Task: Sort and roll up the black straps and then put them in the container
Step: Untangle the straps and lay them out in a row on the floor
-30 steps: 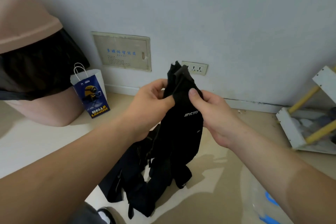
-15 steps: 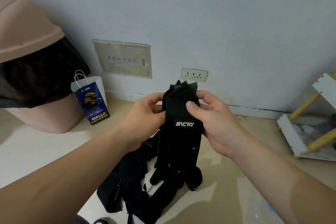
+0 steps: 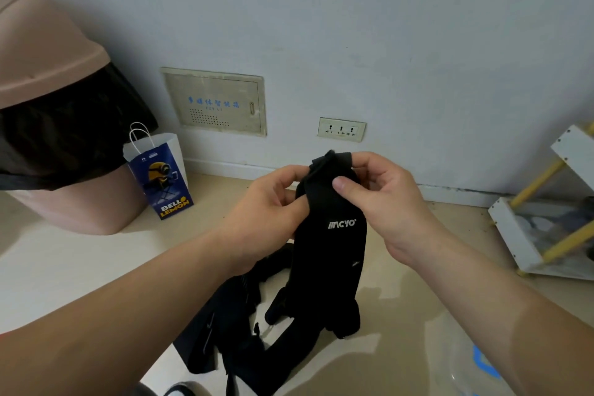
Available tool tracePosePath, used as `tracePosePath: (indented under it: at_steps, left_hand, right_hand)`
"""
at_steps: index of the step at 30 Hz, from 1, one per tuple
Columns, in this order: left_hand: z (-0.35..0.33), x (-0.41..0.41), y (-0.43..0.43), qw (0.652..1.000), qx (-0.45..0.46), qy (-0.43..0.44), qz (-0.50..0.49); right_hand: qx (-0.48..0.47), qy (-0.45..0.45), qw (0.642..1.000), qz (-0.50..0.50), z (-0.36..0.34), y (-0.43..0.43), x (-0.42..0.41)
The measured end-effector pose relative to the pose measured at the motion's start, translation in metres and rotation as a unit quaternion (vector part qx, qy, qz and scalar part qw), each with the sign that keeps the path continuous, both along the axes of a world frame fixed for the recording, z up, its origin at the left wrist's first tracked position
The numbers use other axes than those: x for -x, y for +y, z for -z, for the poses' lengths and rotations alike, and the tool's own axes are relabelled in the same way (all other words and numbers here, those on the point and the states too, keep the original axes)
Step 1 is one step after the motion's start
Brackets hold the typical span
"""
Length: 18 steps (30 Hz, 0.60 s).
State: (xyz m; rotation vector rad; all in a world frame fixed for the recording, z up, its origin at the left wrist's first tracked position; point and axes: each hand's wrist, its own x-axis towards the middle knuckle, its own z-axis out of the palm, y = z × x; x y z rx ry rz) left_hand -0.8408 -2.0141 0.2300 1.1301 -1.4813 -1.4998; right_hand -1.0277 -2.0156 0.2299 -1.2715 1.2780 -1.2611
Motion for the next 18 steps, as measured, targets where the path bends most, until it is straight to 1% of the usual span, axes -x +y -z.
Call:
tracePosePath:
  at_steps: [4,8,11,14,18]
  left_hand:
    - [0.004,0.000,-0.002,1.000,-0.024,-0.002,-0.003]
    - [0.009,-0.001,-0.003,0.998,-0.056,-0.007,-0.014]
    - [0.012,-0.001,-0.003,0.998,-0.059,0.006,-0.031]
    - [0.008,0.001,-0.002,0.998,-0.060,0.029,-0.014]
    - [0.008,0.001,-0.002,0.999,-0.051,0.015,-0.002]
  right_hand:
    - [0.032,0.028,0.998,-0.038,-0.001,0.000,0.000]
    - [0.032,0.043,0.997,-0.062,0.000,0.000,0.004]
    - [-0.006,0.003,0.999,-0.047,0.005,0.001,0.003]
    - [-0.068,-0.024,0.997,-0.017,0.009,0.002,0.001]
    - [-0.098,-0.054,0.994,0.010,0.010,0.001,0.004]
